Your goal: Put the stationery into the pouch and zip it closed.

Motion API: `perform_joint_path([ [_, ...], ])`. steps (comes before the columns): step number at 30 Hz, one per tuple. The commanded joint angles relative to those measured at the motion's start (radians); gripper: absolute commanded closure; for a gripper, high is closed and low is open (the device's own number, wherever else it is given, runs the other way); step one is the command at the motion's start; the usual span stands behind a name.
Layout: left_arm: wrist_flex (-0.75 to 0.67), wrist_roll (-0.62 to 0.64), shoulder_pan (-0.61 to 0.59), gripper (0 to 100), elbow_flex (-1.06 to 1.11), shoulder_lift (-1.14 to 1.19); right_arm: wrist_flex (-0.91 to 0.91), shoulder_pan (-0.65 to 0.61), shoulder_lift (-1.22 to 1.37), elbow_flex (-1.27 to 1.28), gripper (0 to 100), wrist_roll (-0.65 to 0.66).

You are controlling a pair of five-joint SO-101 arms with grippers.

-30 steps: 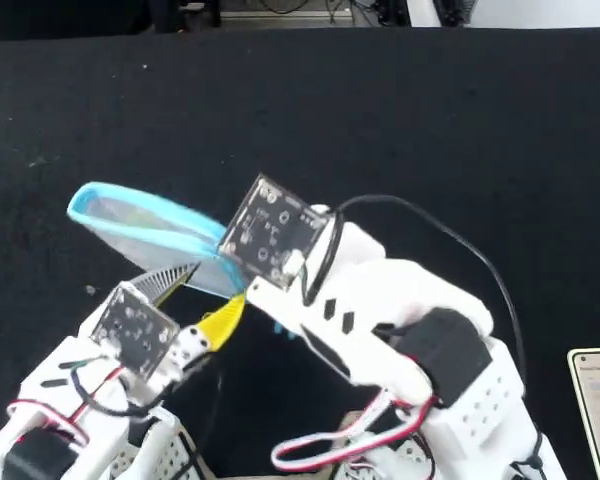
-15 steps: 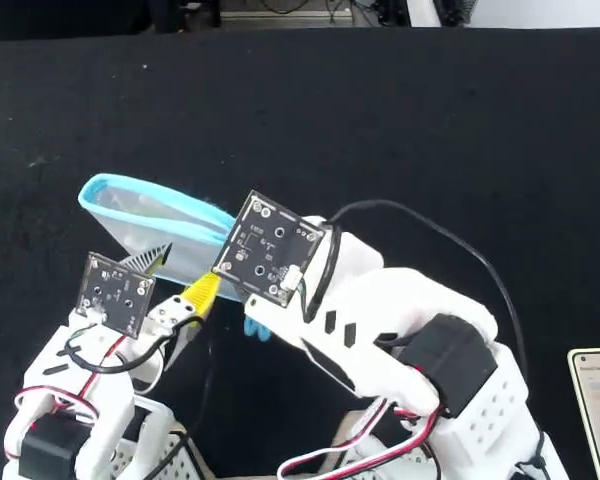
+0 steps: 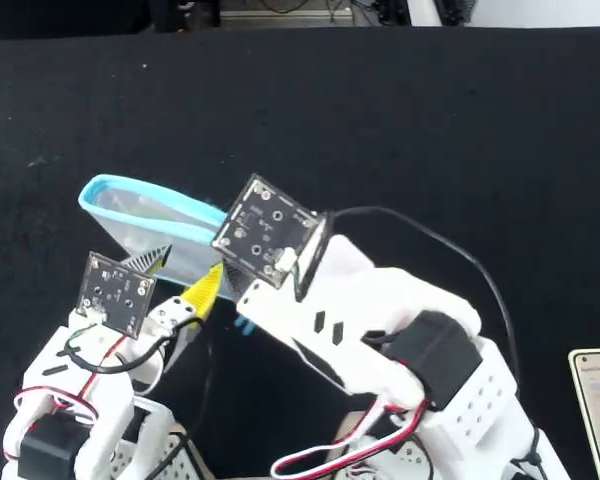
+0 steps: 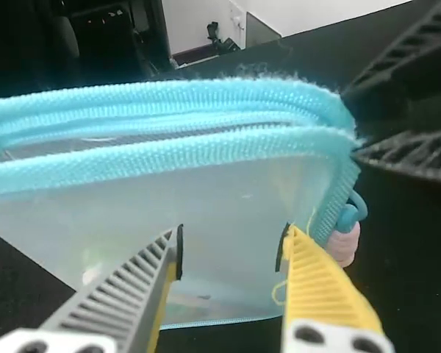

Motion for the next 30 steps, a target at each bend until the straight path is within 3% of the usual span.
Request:
perform_joint_path([
  [1, 0.003, 0.006, -0.008, 77, -0.036, 0.002, 0.011, -0.009, -0.076, -0.015, 89.1, -0.008],
  [7, 0.003, 0.006, -0.005, 77, -0.036, 0.002, 0.023, -0.005, -0.248, 0.242, 88.9, -0.006],
  [13, 0.002, 0.006, -0.002, 77, -0.036, 0.002, -0.247, -0.005, -0.433, 0.631, 78.1, -0.009],
  [18, 0.006, 0.006, -0.01, 77, -0.036, 0.002, -0.413, -0.003, -0.524, 0.831, 77.9, -0.009],
  [27, 0.006, 0.006, -0.01, 77, -0.038, 0.002, -0.617, 0.048, -0.535, 0.954, 78.2, -0.009],
  [30, 0.006, 0.006, -0.01, 77, -0.038, 0.002, -0.62, 0.083, -0.541, 0.946, 86.4, -0.009],
])
